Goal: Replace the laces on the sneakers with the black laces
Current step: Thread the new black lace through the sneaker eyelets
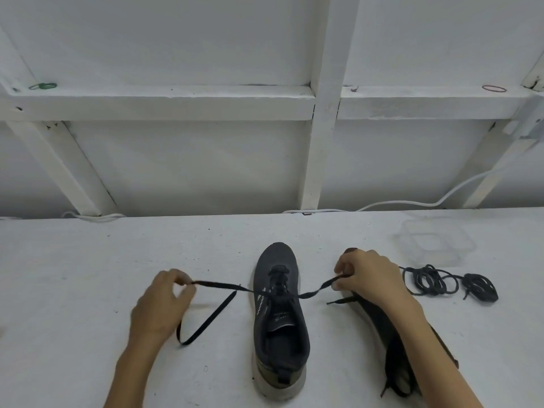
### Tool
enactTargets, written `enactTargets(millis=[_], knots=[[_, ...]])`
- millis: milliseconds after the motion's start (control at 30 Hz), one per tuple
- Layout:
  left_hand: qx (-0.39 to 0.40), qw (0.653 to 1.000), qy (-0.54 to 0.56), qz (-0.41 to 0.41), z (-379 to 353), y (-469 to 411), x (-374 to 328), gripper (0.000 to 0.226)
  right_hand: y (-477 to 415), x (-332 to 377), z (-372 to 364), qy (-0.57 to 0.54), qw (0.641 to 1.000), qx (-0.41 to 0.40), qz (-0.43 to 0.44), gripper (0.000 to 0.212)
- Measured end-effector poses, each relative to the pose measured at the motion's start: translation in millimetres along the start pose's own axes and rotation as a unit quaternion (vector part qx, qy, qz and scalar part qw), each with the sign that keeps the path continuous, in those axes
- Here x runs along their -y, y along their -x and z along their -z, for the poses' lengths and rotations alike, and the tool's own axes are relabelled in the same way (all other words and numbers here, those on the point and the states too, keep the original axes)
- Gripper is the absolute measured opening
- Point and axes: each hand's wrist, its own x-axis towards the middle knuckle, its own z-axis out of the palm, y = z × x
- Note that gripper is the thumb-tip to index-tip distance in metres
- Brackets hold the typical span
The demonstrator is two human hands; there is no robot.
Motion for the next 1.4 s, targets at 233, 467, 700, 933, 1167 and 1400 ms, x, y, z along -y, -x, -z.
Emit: enactTargets(millis=[233,467,700,933,1167,1400], knots=[[0.132,0.968,0.133,-0.168,-34.0,25.4,-42.2,0.032,7.2,27.8,-18.1,-0.196,0.965,0.087,0.153,0.030],[0.162,0.938,0.218,-0.214,-44.2,35.0,-68.9,0.017,7.8,36.5,-35.6,-0.295,0.930,0.088,0.202,0.011],[0.184,0.939,0.232,-0.173,-39.3,36.9,-61.7,0.008,11.5,20.7,-29.0,-0.387,0.905,0.131,0.116,0.011],[0.165,0.947,0.234,-0.148,-42.3,38.2,-60.4,0.013,28.0,17.1,-52.1,-0.490,0.863,0.125,0.010,0.021],[0.160,0.948,0.244,-0.128,-44.5,38.7,-61.6,0.018,30.0,6.6,-56.2,-0.534,0.836,0.124,-0.016,0.018],[0.208,0.945,0.233,-0.098,-27.4,37.1,-50.8,0.015,34.3,-5.7,-65.3,-0.546,0.829,0.119,0.025,0.014]])
